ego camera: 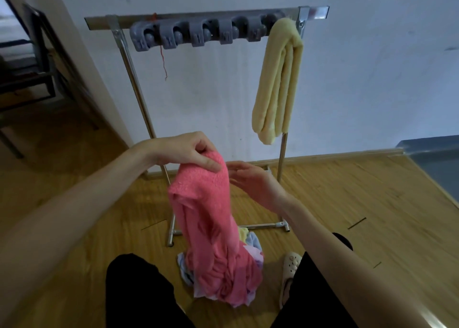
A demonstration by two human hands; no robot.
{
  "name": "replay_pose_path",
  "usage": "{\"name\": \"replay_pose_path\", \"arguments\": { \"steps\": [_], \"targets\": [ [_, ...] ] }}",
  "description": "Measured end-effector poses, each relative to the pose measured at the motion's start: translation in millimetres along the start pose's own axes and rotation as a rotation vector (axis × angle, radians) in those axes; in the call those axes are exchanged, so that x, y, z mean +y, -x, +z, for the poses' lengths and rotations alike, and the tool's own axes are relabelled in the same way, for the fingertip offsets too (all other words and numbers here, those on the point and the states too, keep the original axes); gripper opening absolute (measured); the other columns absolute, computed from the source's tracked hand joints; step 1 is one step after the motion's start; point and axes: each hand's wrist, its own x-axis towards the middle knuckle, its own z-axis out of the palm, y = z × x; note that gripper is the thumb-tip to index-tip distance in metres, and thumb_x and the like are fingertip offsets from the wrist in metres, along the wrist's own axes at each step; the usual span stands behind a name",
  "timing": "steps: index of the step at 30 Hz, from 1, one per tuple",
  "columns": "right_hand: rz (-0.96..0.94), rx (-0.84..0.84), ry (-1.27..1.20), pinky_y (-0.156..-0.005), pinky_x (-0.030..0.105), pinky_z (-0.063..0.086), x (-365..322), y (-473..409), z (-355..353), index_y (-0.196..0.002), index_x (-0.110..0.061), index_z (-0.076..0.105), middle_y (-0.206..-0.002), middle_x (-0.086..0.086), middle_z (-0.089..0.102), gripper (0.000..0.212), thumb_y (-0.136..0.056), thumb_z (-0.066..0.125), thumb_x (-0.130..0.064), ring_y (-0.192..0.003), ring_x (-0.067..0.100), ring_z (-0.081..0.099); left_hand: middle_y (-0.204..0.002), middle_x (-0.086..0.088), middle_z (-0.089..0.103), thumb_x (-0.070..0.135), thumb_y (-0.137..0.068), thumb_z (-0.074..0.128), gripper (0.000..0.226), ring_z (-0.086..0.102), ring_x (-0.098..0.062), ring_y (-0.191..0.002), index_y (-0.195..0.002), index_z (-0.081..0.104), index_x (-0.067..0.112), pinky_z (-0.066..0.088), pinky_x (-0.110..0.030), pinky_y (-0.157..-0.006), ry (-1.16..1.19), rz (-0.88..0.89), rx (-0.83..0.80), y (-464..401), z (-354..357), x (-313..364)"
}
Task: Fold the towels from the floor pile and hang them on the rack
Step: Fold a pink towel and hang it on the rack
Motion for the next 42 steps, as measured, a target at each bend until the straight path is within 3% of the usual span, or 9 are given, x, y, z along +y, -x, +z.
{"name": "replay_pose_path", "arguments": {
  "steps": [4,11,16,19,22,25,28,36,42],
  "targets": [
    [-0.013,-0.172,0.219,-0.103,0.052,0.039,-10,0,5,-0.112,0.017,0.053,-0.114,0.027,0.058,0.035,-0.087,0.059,-0.006,-0.108,0.037,0.056,-0.075,0.008,0.072,0.030,-0.078,0.069,0.009,0.067,-0.007,-0.071,-0.074,0.075,0.036,0.048,-0.017,-0.061,0.041,-0.031,0.008,4,3,-6],
    [-0.058,-0.087,0.361,-0.073,0.031,0.050,-39,8,-26,-0.092,-0.001,0.059,-0.086,0.007,0.060,0.019,-0.088,0.063,-0.020,-0.082,0.022,0.059,-0.073,-0.001,0.066,0.033,-0.080,0.068,0.024,0.059,-0.007,-0.063,-0.086,0.074,0.010,0.043,-0.015,-0.056,0.123,-0.108,0.121,5,14,-33],
    [-0.048,0.073,0.480,-0.074,0.030,0.047,-51,21,-69,-0.091,0.002,0.059,-0.085,0.009,0.061,0.026,-0.086,0.064,-0.024,-0.080,0.018,0.058,-0.074,0.001,0.070,0.017,-0.083,0.067,0.027,0.065,-0.010,-0.066,-0.108,0.061,0.010,0.048,-0.016,-0.057,0.203,-0.114,0.140,10,12,-47],
    [-0.134,0.179,0.663,-0.076,0.026,0.049,-63,17,-85,-0.092,0.001,0.058,-0.087,0.007,0.061,0.017,-0.085,0.068,-0.011,-0.084,0.011,0.059,-0.102,-0.014,0.067,0.006,-0.089,0.061,0.027,0.066,-0.021,-0.086,-0.112,0.049,0.015,0.054,-0.025,-0.067,0.249,-0.080,0.117,6,3,-39],
    [-0.243,0.185,0.879,-0.073,0.014,0.046,-79,-1,-88,-0.099,-0.011,0.051,-0.096,-0.003,0.055,0.027,-0.083,0.064,0.007,-0.087,0.003,0.056,-0.090,0.003,0.064,-0.006,-0.088,0.057,0.023,0.060,-0.001,-0.084,-0.086,0.061,0.016,0.045,-0.022,-0.077,-0.004,-0.030,0.229,-12,-14,-28],
    [-0.307,0.085,1.145,-0.084,0.022,0.048,-96,-22,-91,-0.104,-0.018,0.052,-0.109,0.000,0.055,0.035,-0.082,0.056,0.008,-0.103,0.013,0.054,-0.077,0.008,0.066,-0.008,-0.082,0.055,0.038,0.056,0.000,-0.074,-0.068,0.071,0.023,0.042,-0.022,-0.075,-0.221,-0.064,0.290,-37,-39,-22],
    [-0.339,0.018,1.353,-0.090,0.031,0.047,-117,-37,-92,-0.097,-0.014,0.067,-0.108,0.007,0.060,0.032,-0.079,0.053,0.009,-0.098,0.011,0.054,-0.099,0.005,0.069,0.004,-0.090,0.059,0.026,0.060,-0.004,-0.091,-0.091,0.076,0.024,0.046,-0.022,-0.086,-0.338,-0.102,0.359,-55,-65,-14],
    [-0.427,0.179,1.526,-0.065,-0.001,0.031,-175,-76,-98,-0.111,-0.013,0.070,-0.102,0.002,0.063,0.048,-0.077,0.046,0.011,-0.084,0.004,0.048,-0.118,0.000,0.063,0.013,-0.075,0.075,0.052,0.056,-0.013,-0.102,-0.125,0.062,0.017,0.043,-0.025,-0.085,-0.572,-0.023,0.528,-89,-127,17],
    [-0.612,0.532,1.380,-0.066,0.034,0.040,-210,-107,-90,-0.095,0.002,0.069,-0.086,0.018,0.063,0.034,-0.071,0.045,0.008,-0.079,0.031,0.056,-0.116,-0.016,0.065,0.005,-0.071,0.074,0.051,0.059,-0.031,-0.107,-0.121,0.065,0.012,0.041,-0.030,-0.090,-0.700,0.183,0.889,-121,-165,48]
  ]
}}
